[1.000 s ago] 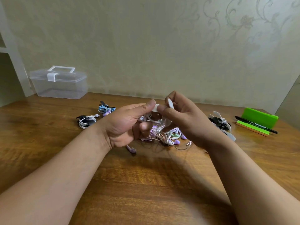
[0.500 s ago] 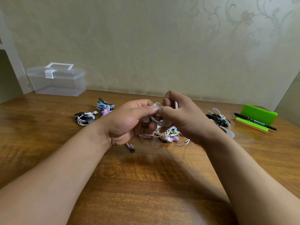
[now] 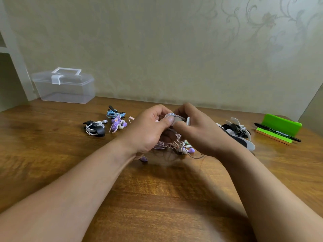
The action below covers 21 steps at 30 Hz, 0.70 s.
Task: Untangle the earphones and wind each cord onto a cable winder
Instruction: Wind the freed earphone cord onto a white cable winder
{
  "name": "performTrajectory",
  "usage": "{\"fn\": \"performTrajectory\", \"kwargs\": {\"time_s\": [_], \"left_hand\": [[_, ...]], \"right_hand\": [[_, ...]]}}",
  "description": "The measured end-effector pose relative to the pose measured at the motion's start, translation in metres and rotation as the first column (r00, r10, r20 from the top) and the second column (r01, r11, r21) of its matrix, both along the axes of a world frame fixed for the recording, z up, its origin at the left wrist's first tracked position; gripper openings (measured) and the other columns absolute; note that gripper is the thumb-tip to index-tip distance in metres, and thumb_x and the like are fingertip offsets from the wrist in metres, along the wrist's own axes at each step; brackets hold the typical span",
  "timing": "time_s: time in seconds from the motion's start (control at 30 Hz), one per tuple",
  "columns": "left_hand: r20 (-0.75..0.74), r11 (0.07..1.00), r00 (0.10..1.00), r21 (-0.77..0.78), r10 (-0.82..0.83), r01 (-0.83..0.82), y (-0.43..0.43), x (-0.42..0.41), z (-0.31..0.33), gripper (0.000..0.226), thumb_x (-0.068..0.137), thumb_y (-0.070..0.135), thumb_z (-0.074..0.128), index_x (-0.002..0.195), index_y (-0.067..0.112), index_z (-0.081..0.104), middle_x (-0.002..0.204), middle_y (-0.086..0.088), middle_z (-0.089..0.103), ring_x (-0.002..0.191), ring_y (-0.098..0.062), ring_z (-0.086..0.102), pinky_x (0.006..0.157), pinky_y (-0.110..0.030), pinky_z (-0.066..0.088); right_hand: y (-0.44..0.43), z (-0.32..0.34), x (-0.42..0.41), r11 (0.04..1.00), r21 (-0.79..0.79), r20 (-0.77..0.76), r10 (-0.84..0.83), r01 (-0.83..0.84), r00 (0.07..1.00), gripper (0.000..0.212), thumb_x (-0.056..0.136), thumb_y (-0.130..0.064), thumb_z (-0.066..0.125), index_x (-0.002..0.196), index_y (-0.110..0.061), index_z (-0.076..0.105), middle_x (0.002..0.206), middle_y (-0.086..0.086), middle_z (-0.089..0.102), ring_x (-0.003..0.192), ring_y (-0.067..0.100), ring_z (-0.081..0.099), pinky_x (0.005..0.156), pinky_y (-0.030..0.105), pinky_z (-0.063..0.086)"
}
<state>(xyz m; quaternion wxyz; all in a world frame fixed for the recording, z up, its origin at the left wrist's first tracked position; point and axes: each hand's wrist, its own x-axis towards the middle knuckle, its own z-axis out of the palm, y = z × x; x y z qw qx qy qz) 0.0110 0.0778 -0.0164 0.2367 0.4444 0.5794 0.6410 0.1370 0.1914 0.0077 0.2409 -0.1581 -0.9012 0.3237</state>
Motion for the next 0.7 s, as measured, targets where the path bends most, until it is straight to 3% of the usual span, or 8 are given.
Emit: {"fn": "performTrajectory", "kwargs": {"time_s": [0.13, 0.2, 0.3, 0.5, 0.6, 0.7], "left_hand": [[-0.012, 0.993, 0.994, 0.046, 0.106, -0.105, -0.003, -0.009, 0.005, 0.014, 0.108, 0.008, 0.05, 0.099, 0.008, 0.061, 0.08, -0.011, 0.066, 0.057, -0.013, 0.064, 0.05, -0.022, 0.052], [0.053, 0.992, 0.992, 0.054, 0.113, -0.116, -0.006, -0.012, 0.009, 0.015, 0.108, 0.009, 0.049, 0.098, 0.009, 0.06, 0.082, -0.012, 0.065, 0.053, -0.01, 0.064, 0.044, -0.017, 0.047], [0.093, 0.994, 0.992, 0.059, 0.091, -0.096, -0.005, -0.013, 0.01, 0.017, 0.108, 0.008, 0.048, 0.097, 0.009, 0.06, 0.079, -0.01, 0.067, 0.053, -0.012, 0.064, 0.045, -0.018, 0.048], [0.024, 0.992, 0.993, 0.04, 0.118, -0.119, -0.001, -0.011, 0.004, 0.014, 0.109, 0.009, 0.049, 0.103, 0.002, 0.059, 0.082, -0.018, 0.069, 0.058, -0.023, 0.068, 0.052, -0.028, 0.057], [0.017, 0.991, 0.991, 0.0, 0.133, -0.133, 0.0, -0.009, 0.0, 0.012, 0.108, 0.007, 0.049, 0.108, 0.0, 0.058, 0.081, -0.02, 0.07, 0.066, -0.033, 0.072, 0.057, -0.034, 0.062], [0.029, 0.993, 0.994, -0.048, 0.108, -0.107, 0.0, -0.008, -0.001, 0.014, 0.107, 0.001, 0.046, 0.112, 0.004, 0.058, 0.078, -0.018, 0.071, 0.071, -0.036, 0.074, 0.069, -0.043, 0.065]], "right_hand": [[0.006, 0.001, 0.002, 0.992, -0.064, -0.041, 0.109, -0.111, 0.993, 0.038, 0.084, -0.039, 0.06, 0.121, -0.028, 0.062, 0.107, -0.006, 0.07, 0.097, 0.012, 0.067, 0.082, 0.034, 0.054], [0.011, 0.002, 0.003, 0.959, -0.188, -0.121, 0.193, -0.213, 0.974, 0.033, 0.09, -0.031, 0.064, 0.122, -0.026, 0.062, 0.115, -0.001, 0.072, 0.105, 0.021, 0.07, 0.09, 0.041, 0.058], [0.015, 0.001, 0.002, 0.945, -0.182, -0.182, 0.239, -0.271, 0.954, 0.024, 0.099, -0.025, 0.072, 0.12, -0.02, 0.065, 0.112, 0.003, 0.074, 0.101, 0.021, 0.071, 0.088, 0.045, 0.061], [0.015, -0.004, -0.001, 0.986, -0.077, -0.183, 0.132, -0.148, 0.974, 0.028, 0.087, -0.038, 0.08, 0.104, -0.02, 0.066, 0.088, -0.004, 0.074, 0.076, 0.008, 0.064, 0.072, 0.031, 0.052], [0.011, -0.008, -0.004, 0.995, 0.093, -0.162, 0.049, -0.035, 0.986, 0.025, 0.089, -0.039, 0.081, 0.092, -0.025, 0.062, 0.086, -0.006, 0.072, 0.081, 0.014, 0.064, 0.072, 0.036, 0.05], [0.007, -0.011, -0.007, 0.988, 0.154, -0.143, 0.011, 0.011, 0.99, 0.02, 0.09, -0.035, 0.081, 0.09, -0.025, 0.063, 0.085, -0.005, 0.07, 0.083, 0.017, 0.062, 0.073, 0.035, 0.049]]}}
